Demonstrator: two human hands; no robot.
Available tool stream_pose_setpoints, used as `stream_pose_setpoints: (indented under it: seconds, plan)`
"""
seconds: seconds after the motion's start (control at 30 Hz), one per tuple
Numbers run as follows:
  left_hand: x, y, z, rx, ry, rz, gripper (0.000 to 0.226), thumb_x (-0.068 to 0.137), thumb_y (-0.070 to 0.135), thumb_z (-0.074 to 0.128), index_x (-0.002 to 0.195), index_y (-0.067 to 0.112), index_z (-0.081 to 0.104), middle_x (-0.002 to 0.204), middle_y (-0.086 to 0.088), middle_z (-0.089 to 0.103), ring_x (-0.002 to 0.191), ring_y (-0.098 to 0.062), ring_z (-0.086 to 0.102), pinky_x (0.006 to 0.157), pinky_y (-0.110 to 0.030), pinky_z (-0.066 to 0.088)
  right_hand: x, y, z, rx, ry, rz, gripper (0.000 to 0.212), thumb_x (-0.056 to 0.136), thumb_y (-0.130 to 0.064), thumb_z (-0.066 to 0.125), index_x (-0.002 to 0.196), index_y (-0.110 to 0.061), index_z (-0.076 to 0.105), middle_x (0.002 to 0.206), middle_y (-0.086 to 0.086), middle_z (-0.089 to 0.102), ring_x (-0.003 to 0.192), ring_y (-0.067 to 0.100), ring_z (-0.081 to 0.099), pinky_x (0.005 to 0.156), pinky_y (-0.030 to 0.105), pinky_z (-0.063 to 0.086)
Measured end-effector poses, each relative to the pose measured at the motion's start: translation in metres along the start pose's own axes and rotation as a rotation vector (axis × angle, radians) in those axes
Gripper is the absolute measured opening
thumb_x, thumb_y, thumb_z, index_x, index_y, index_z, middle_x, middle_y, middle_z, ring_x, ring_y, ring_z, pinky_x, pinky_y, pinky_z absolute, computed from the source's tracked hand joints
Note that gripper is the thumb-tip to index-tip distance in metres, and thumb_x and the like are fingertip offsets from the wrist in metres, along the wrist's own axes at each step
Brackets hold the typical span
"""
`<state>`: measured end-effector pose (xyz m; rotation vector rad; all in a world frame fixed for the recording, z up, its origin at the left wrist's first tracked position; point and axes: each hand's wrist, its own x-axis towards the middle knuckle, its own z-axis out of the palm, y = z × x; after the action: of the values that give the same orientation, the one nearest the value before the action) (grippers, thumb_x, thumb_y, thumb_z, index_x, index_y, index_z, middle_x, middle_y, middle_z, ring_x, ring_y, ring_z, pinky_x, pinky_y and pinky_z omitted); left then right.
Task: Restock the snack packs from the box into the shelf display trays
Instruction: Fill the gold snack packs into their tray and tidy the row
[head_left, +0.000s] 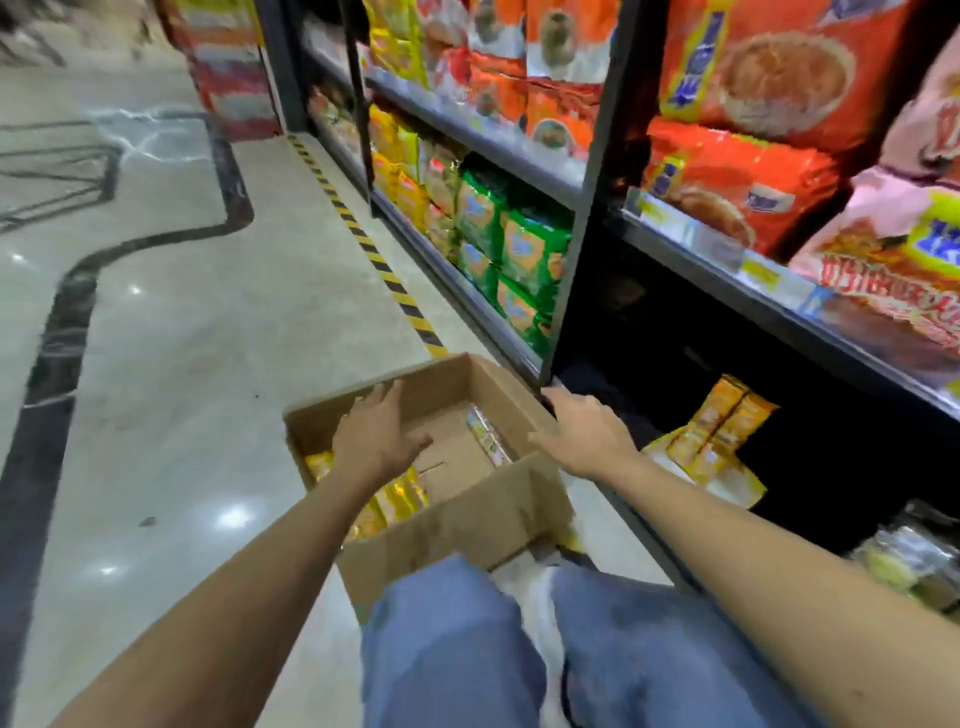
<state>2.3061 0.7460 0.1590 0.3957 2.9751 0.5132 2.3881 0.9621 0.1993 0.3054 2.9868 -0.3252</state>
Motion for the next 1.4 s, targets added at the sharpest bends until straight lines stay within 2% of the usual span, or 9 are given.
stream_pose_setpoints:
  seconds: [0.1,0.2,0.37,0.57,0.87,1.03,1.17,1.3,1.4]
  plan:
    - [0.022,-0.032,0.035,0.005,-0.059,-0.089,0.086,0.083,0.047,0.063,0.15,0.013,0.02,0.155,-0.011,0.026,0.142,-0.026,0.028,0.113,-0.038,0.029,0.05,-0.008,0.035,0.024,-0.045,-0.065,0.051,0.087,-0.057,0.037,0.109,-0.013,0.05,0.108,0.017,0.061,0.101,0.037,0.058,0.084,0.044,0.047]
    - [0.048,-0.056,0.084,-0.038,-0.103,-0.183,0.086,0.084,0.044,0.064,0.149,0.012,0.019,0.156,-0.009,0.023,0.144,-0.023,0.023,0.115,-0.037,0.026,0.105,-0.008,0.08,0.008,-0.158,-0.054,0.046,0.087,-0.039,0.053,0.124,-0.012,0.048,0.112,0.016,0.061,0.105,0.036,0.057,0.072,0.036,0.042]
    - [0.084,-0.095,0.159,-0.067,-0.098,-0.338,0.074,0.082,0.046,0.065,0.139,0.008,0.036,0.137,-0.016,0.048,0.125,-0.035,0.046,0.099,-0.044,0.042,0.187,0.006,0.168,-0.042,-0.311,-0.088,0.05,0.086,-0.034,0.057,0.13,-0.015,0.046,0.113,0.016,0.06,0.104,0.034,0.058,0.07,0.03,0.041]
    - [0.108,-0.135,0.222,-0.16,-0.111,-0.541,0.064,0.079,0.041,0.071,0.127,0.005,0.048,0.127,-0.02,0.052,0.114,-0.036,0.051,0.088,-0.04,0.044,0.245,0.029,0.247,-0.029,-0.405,-0.015,0.068,0.086,-0.035,0.062,0.143,-0.017,0.03,0.133,0.019,0.049,0.119,0.038,0.05,0.093,0.04,0.043]
    - [0.13,-0.168,0.247,-0.063,0.07,-0.676,0.054,0.066,0.051,0.079,0.094,0.009,0.058,0.099,-0.01,0.061,0.088,-0.027,0.059,0.066,-0.033,0.041,0.29,0.042,0.311,0.07,-0.398,0.204,0.069,0.08,-0.024,0.073,0.129,0.002,0.032,0.133,0.027,0.046,0.123,0.043,0.045,0.097,0.042,0.04]
    - [0.142,-0.165,0.242,-0.077,-0.02,-0.759,0.045,0.07,0.048,0.077,0.08,0.008,0.06,0.08,-0.007,0.062,0.076,-0.022,0.058,0.06,-0.032,0.039,0.293,0.044,0.314,0.078,-0.418,0.168,0.066,0.074,-0.029,0.078,0.125,-0.002,0.047,0.13,0.023,0.053,0.12,0.039,0.05,0.093,0.037,0.043]
    - [0.141,-0.171,0.241,-0.101,-0.038,-0.795,0.043,0.074,0.048,0.074,0.083,0.007,0.06,0.074,-0.004,0.056,0.076,-0.022,0.055,0.062,-0.033,0.038,0.293,0.043,0.316,0.123,-0.438,0.134,0.068,0.075,-0.031,0.077,0.128,-0.007,0.043,0.13,0.019,0.053,0.122,0.038,0.047,0.094,0.037,0.042]
    - [0.146,-0.179,0.243,-0.114,-0.059,-0.818,0.044,0.071,0.049,0.077,0.076,0.01,0.058,0.082,-0.008,0.064,0.08,-0.027,0.062,0.066,-0.034,0.048,0.295,0.044,0.317,0.113,-0.44,0.095,0.057,0.076,-0.03,0.073,0.123,-0.014,0.044,0.126,0.016,0.055,0.117,0.036,0.05,0.088,0.037,0.043]
    - [0.147,-0.179,0.246,-0.038,-0.094,-0.79,0.057,0.071,0.051,0.075,0.109,0.012,0.059,0.11,-0.011,0.065,0.102,-0.035,0.061,0.082,-0.042,0.049,0.295,0.044,0.317,0.121,-0.429,0.052,0.046,0.075,-0.029,0.071,0.109,-0.02,0.042,0.119,0.012,0.058,0.113,0.034,0.052,0.08,0.036,0.041]
